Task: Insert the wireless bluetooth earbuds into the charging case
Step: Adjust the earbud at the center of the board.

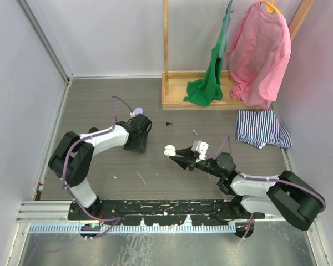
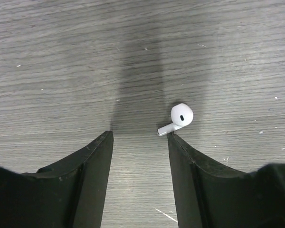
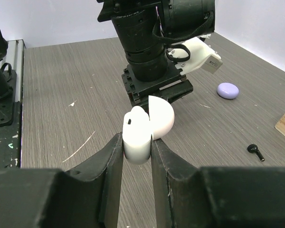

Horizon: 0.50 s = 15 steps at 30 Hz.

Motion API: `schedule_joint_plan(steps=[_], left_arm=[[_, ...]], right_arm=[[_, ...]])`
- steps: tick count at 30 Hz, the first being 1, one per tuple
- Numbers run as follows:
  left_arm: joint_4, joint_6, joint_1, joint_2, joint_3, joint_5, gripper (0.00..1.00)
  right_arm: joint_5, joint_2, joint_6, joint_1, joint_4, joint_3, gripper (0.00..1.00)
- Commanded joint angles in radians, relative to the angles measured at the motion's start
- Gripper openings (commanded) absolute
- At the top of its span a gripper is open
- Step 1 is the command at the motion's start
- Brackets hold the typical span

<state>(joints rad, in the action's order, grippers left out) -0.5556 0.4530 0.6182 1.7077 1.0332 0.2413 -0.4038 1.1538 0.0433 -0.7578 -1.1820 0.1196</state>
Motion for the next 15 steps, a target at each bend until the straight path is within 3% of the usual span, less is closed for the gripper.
schedule_joint_plan(steps=[1, 15], left_arm=[[-0.012, -0.014, -0.012, -0.058, 0.006, 0.011, 0.51], [-0.04, -0.045, 0.014, -0.021, 0.112, -0.051, 0.48]], right_arm=[[0.006, -0.02, 0.008, -0.008, -0.052, 0.029, 0.02], [0.007, -0.023, 0.008, -0.008, -0.045, 0.031, 0.02]])
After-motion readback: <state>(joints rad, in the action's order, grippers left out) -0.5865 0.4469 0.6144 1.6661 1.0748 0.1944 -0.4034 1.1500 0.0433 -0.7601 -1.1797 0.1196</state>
